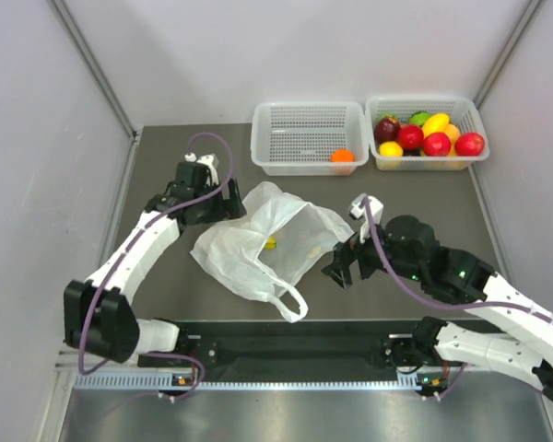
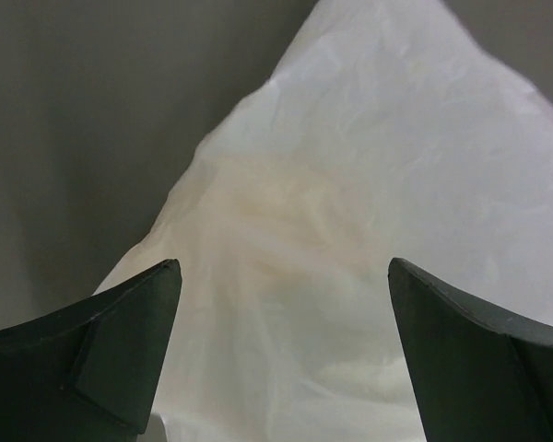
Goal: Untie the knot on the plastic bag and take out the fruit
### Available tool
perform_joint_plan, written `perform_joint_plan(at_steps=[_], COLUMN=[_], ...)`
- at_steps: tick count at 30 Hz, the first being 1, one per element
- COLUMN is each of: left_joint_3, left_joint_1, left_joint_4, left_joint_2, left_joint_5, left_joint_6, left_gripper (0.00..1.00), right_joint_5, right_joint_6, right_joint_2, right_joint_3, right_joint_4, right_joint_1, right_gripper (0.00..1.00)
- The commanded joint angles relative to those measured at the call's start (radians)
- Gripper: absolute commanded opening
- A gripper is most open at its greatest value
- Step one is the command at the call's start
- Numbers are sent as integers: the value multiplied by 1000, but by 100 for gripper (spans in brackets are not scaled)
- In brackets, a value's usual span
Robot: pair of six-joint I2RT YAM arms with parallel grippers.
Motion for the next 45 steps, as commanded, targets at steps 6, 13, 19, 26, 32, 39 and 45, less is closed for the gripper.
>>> perform_joint_plan(at_steps=[6,13,19,26,32,39,45], left_joint_3=[-16,13,-12,-59,-98,-116,-187], left_joint_1=[1,3,3,3,3,1,1], left_joint_4=[143,181,235,260,275,278,266], left_joint_2=[192,331,302,152,5,-107,-129], left_joint_5=[162,205,262,306,443,602,564], left_joint_6=[88,162,145,119,72,2,34], left_gripper=[99,49,0,0,0,0,0], right_joint_5=[125,214,323,463,345,240,196], right_joint_6=[59,93,113,150,139,79,35], right_joint_2=[53,100,177,302,413,450,545], right_joint_3=[-74,-164,-195,-188,-198,-191,-160], right_joint_4=[135,240,330,434,544,627,633], right_joint_1=[236,265,265,232,149,133,127], right_gripper=[100,99,100,100,100,100,100])
